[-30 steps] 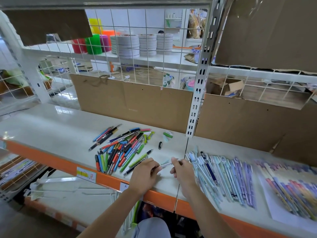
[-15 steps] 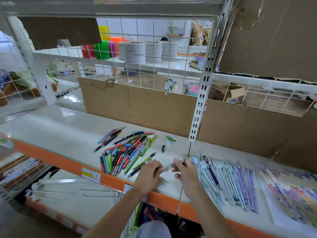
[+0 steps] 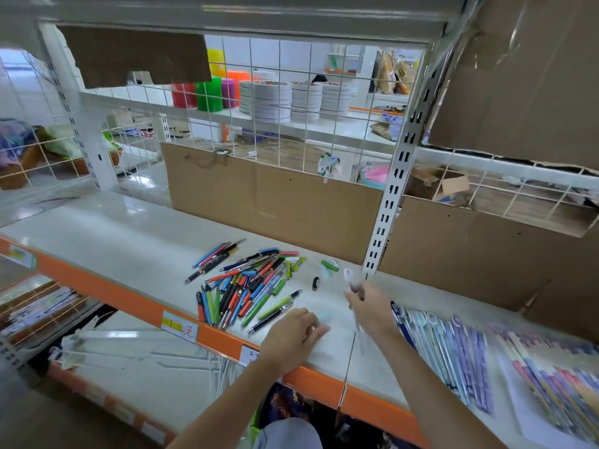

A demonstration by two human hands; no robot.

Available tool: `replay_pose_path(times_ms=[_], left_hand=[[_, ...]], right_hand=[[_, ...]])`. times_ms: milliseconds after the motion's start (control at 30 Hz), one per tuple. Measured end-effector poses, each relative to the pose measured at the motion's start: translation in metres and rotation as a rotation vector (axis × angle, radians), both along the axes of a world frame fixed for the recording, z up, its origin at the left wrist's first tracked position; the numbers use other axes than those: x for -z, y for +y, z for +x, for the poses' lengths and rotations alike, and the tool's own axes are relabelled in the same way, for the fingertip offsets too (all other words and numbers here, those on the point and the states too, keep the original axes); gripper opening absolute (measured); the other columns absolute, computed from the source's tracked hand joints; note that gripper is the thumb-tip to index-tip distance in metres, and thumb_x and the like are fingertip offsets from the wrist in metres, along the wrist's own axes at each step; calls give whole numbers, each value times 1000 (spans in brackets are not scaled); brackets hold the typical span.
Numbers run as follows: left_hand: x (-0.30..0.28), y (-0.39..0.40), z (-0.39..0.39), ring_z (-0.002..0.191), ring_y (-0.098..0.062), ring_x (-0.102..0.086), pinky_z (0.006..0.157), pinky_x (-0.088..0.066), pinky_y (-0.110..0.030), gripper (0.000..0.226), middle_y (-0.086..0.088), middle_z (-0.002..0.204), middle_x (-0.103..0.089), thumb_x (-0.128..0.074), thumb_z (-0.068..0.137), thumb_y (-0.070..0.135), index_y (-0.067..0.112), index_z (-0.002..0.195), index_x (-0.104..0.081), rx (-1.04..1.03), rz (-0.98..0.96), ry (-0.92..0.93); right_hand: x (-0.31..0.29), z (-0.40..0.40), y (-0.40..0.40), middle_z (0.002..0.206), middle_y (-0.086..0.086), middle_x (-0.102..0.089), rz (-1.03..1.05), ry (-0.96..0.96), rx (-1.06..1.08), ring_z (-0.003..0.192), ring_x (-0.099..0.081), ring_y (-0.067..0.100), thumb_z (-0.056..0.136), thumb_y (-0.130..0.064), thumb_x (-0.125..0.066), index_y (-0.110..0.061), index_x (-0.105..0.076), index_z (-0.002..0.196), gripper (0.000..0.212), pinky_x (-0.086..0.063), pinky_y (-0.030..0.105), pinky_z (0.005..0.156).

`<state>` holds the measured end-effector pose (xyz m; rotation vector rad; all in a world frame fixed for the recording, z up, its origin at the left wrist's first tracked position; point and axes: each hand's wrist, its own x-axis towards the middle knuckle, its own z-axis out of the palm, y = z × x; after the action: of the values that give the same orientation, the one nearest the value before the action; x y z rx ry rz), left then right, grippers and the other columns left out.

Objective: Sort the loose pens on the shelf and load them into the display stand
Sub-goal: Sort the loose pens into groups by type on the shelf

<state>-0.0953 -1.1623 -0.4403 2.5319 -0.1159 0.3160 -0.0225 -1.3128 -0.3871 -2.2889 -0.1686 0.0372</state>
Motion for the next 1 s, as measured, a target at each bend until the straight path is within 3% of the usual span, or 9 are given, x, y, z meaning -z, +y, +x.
replay_pose_path(times_ms=[100, 167, 233, 300, 400, 533, 767, 1000], left_hand=[[-1, -2, -2, 87, -7, -49, 75, -40, -21, 28, 9, 93, -50, -50, 93, 44, 21, 105, -60, -7, 28, 22], [-3, -2, -3, 88, -9, -50, 78, -43, -24, 26, 8, 98, -51, -51, 92, 41, 22, 108, -58, -14, 40, 39], [-5, -3, -3, 91, -11, -51, 79, -45, -26, 24, 5, 100, -52, -50, 93, 37, 21, 108, -58, -29, 64, 35], [-5, -3, -3, 93, -12, -51, 79, -45, -27, 21, 5, 101, -53, -49, 93, 33, 19, 106, -59, -51, 59, 13], [-6, -1, 0, 95, -13, -50, 80, -41, -22, 17, 2, 102, -51, -47, 94, 26, 15, 101, -59, -151, 17, -37], [-11, 15, 6, 98, -15, -47, 86, -39, -25, 15, 1, 103, -48, -44, 95, 24, 17, 101, -56, -302, 50, -76], [-5, 44, 6, 97, -15, -43, 85, -36, -25, 22, 0, 104, -48, -46, 95, 35, 16, 105, -52, -399, 217, 42], [-1, 41, 9, 99, -15, -45, 86, -37, -26, 27, 1, 105, -53, -38, 98, 35, 17, 112, -54, -403, 195, 21]], right_hand=[[17, -4, -8, 113, 11, -57, -416, 40, -104, 101, -57, 26, 95, -15, -46, -8, -49, 117, 23, -42, 30, 75], [20, -9, -11, 121, 8, -49, -669, -107, -134, 107, -53, 25, 96, -12, -40, -11, -42, 123, 27, -43, 31, 76], [19, -11, -14, 123, 4, -45, -786, -272, -137, 114, -45, 22, 96, -19, -38, -16, -43, 126, 30, -40, 30, 82], [22, -10, -19, 123, 0, -44, -809, -316, -141, 118, -38, 21, 97, -29, -38, -24, -46, 126, 30, -33, 33, 93], [28, -11, -28, 126, -2, -41, -718, -231, -133, 124, -32, 21, 97, -31, -38, -29, -47, 127, 31, -27, 35, 104], [32, -15, -37, 128, 2, -40, -731, -253, -160, 118, -36, 20, 98, -26, -36, -19, -44, 130, 34, -32, 28, 99], [25, -8, -59, 132, 5, -41, -876, -128, 47, 123, -37, 22, 92, -31, -38, -19, -39, 128, 39, -28, 38, 102], [22, -1, -18, 118, 1, -44, -725, -328, -99, 113, -39, 20, 94, -30, -40, -19, -49, 118, 28, -32, 33, 90]])
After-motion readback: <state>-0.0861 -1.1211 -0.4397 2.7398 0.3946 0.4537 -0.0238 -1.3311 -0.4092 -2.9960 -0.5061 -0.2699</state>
